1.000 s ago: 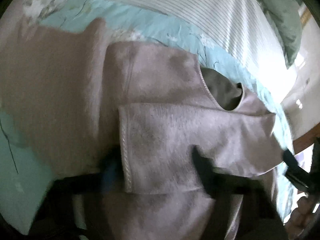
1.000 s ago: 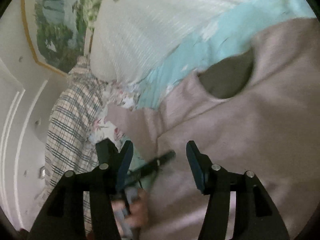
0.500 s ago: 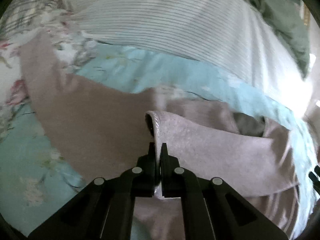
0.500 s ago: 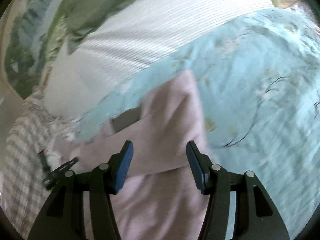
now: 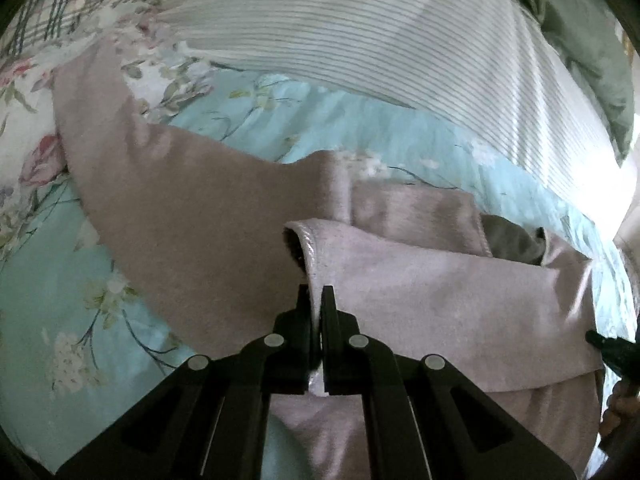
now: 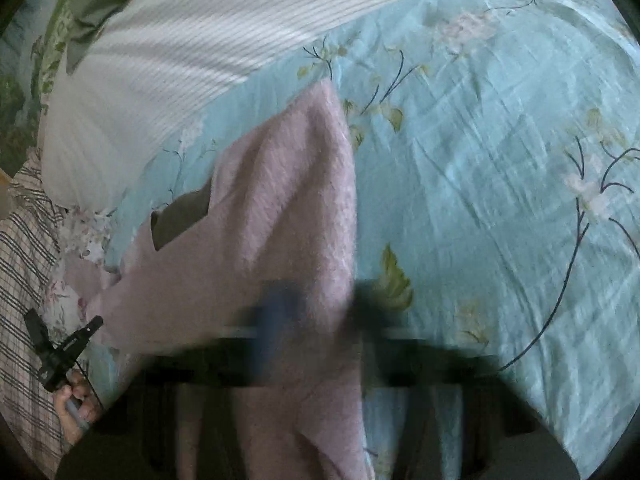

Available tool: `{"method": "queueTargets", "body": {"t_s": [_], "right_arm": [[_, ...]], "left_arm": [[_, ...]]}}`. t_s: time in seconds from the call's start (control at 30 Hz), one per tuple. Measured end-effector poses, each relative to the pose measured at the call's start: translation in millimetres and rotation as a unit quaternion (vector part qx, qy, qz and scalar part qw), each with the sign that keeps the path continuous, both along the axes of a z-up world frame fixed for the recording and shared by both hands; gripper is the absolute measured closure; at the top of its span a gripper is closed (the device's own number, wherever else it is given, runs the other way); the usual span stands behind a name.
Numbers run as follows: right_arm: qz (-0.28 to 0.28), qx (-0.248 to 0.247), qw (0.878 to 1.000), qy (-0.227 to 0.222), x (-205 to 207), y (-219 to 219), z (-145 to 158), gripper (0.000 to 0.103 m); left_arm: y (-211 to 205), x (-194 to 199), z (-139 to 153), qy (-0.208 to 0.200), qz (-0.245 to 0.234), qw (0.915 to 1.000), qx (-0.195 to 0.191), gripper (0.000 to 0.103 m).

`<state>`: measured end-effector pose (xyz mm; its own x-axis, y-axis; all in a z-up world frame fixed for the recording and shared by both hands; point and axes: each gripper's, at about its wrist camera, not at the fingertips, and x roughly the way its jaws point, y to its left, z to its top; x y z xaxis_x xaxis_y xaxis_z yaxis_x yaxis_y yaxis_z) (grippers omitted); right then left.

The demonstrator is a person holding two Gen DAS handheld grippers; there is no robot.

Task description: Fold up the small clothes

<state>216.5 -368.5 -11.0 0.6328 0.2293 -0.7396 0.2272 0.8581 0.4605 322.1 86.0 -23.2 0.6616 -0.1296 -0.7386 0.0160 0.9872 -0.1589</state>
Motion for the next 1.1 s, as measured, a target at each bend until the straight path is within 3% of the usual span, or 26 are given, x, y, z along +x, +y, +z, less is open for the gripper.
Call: {"method": "queueTargets", "body": {"t_s": [0.07,0.17,0.3,0.37,0.43,0.5,0.57,0.6,0.67,0.7,0.8,0.97,1.1], "right_arm": [[-0.004,-0.004,1.0,-0.008,-7.1,-2.6,7.6,0.096],[-0.01,-0.063,0.998,-0.02,-17.3,-3.8,29.2,0.096],[-0.014,-0.103,0.995,0.012,-11.5,-0.4,21.7,0.096],[-0.023,-0.138,0.99,0.031,-9.9,5.5,22.4,0.093],[-0.059,-0.2,0.978,0.014,-22.9,20.5,40.5,0.091],[-0.032,-0.17,0.984,-0.039,-37.6,42.3,55.0,0.088],[0.038,-0.112,0.992,-0.041,-36.9,64.3,46.8,0.061],[0.052,-0.098,0.993,-0.028,-35.1,68.8,39.9,0.058],[0.057,-0.094,0.994,0.023,-28.8,73.5,11.8,0.059],[0.054,-0.092,0.994,0.024,-29.4,72.3,8.1,0.059],[0.038,-0.059,0.997,0.007,-40.8,69.0,18.1,0.059],[0.082,-0.034,0.995,-0.04,-68.4,100.0,46.5,0.058],[0.125,-0.029,0.991,-0.046,-81.6,133.1,48.4,0.058]], "left_arm": [[-9.3,-2.4,2.4,-0.002,-0.014,0.9999,0.002,0.101],[-22.4,-3.6,-1.8,-0.001,-0.026,0.9996,0.013,0.101],[-20.5,-0.7,-16.4,0.018,-0.021,0.9996,0.01,0.101],[-16.5,-0.6,-19.8,0.024,-0.027,0.9993,0.001,0.101],[-14.0,-0.9,-20.9,0.023,-0.031,0.9992,-0.002,0.1],[-12.2,-0.3,-22.2,0.026,-0.029,0.9992,-0.01,0.098],[-7.0,-2.6,-22.4,0.024,-0.024,0.999,-0.028,0.097],[-2.8,-5.4,-21.4,0.023,-0.02,0.9988,-0.038,0.097],[11.6,-13.3,-19.0,0.021,-0.008,0.9985,-0.05,0.092],[17.5,-15.4,-17.7,0.02,-0.002,0.9985,-0.051,0.086],[49.7,-22.1,-13.1,0.013,0.035,0.998,-0.052,0.066],[121.9,-13.3,-6.4,0.009,0.13,0.9883,-0.079,0.04],[175.3,8.7,-1.8,0.001,0.182,0.9777,-0.104,0.035]]}}
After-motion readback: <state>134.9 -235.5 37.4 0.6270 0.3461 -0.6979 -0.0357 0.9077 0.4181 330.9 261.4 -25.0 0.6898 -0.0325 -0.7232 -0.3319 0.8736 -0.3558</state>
